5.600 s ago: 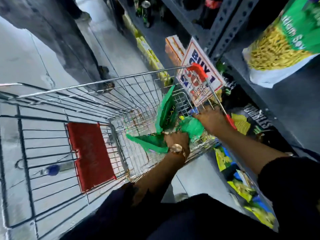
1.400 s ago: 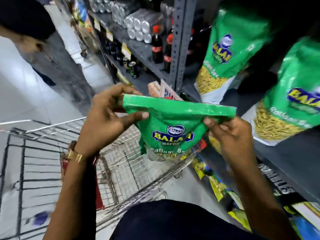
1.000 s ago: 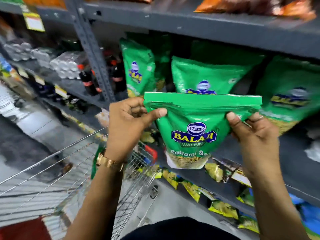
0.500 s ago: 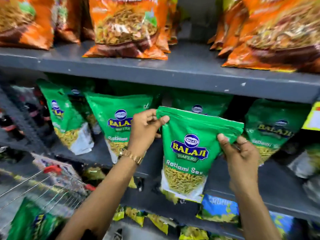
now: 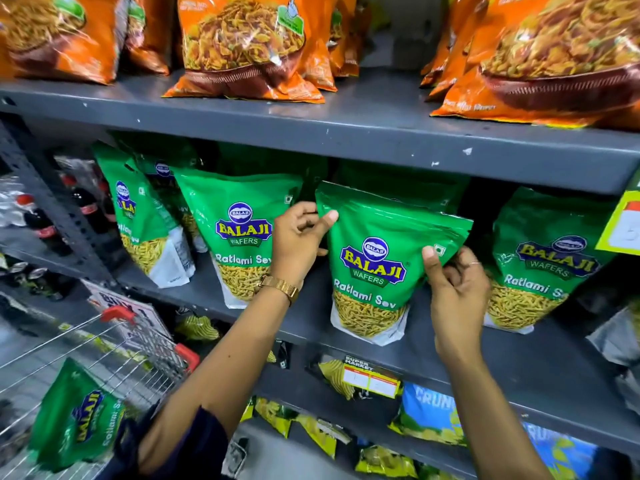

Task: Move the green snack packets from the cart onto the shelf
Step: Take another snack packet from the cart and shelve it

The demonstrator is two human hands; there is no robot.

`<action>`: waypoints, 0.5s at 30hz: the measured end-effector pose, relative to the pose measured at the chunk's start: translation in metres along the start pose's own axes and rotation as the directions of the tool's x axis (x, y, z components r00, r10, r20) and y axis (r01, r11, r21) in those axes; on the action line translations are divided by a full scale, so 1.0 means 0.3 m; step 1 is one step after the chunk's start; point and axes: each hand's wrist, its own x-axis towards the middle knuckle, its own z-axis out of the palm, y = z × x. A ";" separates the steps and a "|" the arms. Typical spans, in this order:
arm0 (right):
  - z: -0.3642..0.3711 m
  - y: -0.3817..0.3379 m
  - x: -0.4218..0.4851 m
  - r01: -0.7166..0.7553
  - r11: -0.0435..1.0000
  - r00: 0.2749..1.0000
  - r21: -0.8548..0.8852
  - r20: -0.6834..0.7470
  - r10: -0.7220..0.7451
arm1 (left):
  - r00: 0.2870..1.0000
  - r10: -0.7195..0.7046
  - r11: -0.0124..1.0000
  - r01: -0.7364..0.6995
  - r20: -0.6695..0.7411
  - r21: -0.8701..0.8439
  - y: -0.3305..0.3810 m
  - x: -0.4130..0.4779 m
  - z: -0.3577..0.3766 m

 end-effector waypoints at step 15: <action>0.258 0.016 -0.368 0.512 0.782 0.857 -0.357 0.143 -0.496 | 0.999 0.022 0.967 -0.010 -0.044 0.256 -0.183 -0.351 -0.299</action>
